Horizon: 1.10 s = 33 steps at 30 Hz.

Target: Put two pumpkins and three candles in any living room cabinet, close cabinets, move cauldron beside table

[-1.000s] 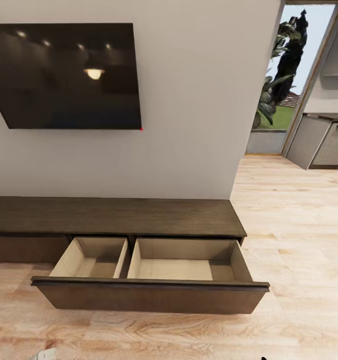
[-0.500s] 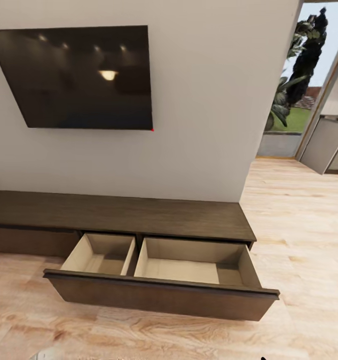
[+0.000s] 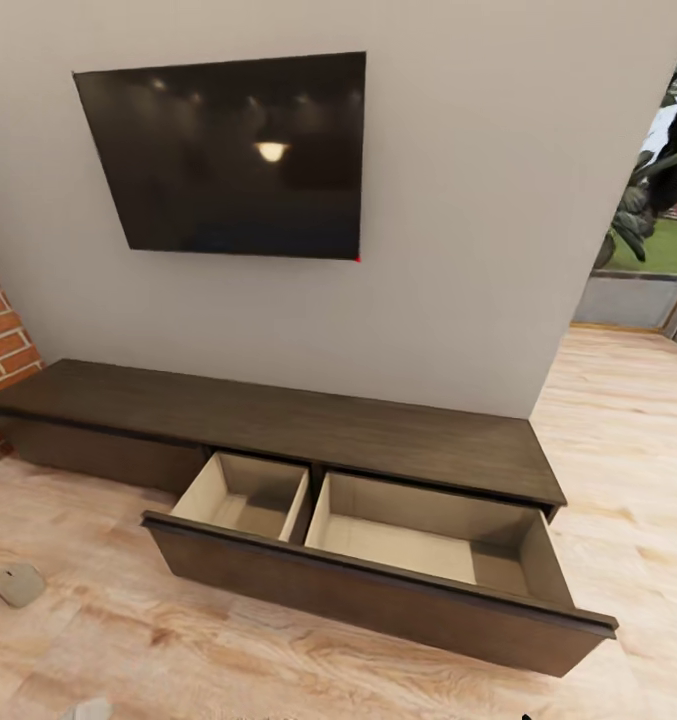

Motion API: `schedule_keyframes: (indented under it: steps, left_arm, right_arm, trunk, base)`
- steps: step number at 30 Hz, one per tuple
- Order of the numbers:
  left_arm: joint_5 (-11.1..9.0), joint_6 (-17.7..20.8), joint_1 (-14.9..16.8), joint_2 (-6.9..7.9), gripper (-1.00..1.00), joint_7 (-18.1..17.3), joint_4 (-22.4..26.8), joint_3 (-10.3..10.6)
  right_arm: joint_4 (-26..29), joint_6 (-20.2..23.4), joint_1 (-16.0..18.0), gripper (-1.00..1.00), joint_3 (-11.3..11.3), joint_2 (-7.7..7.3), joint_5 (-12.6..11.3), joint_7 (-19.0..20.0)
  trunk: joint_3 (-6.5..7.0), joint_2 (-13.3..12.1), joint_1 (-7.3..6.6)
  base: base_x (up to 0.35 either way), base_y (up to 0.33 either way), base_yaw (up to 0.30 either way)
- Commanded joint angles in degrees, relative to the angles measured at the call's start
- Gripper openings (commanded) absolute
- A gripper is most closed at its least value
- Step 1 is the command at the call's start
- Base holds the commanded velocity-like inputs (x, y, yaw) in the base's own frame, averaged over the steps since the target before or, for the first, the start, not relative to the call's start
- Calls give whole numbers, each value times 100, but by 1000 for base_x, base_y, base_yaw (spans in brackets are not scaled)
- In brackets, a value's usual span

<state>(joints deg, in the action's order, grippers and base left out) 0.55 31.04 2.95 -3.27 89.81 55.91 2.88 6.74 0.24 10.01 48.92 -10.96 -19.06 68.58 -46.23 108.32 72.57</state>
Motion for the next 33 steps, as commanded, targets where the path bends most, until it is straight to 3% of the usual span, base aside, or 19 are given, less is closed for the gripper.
schedule_keyframes:
  steps: [1,28,33]
  left_arm:
    - [6,60,4,-2,100,19,-3,2]
    - [6,60,4,2,100,19,-18,2]
    - [6,60,9,2,100,19,-18,2]
  right_arm:
    - [-7,3,1,100,-31,-3,-45,13]
    - [-24,3,1,100,-36,6,-45,4]
    - [-7,3,1,100,-39,10,-34,-234]
  trunk:
    - [-5,2,-1]
    - [-5,2,-1]
    - [-5,2,-1]
  base:
    - [0,0,291]
    - [-41,122,291]
    - [0,200,292]
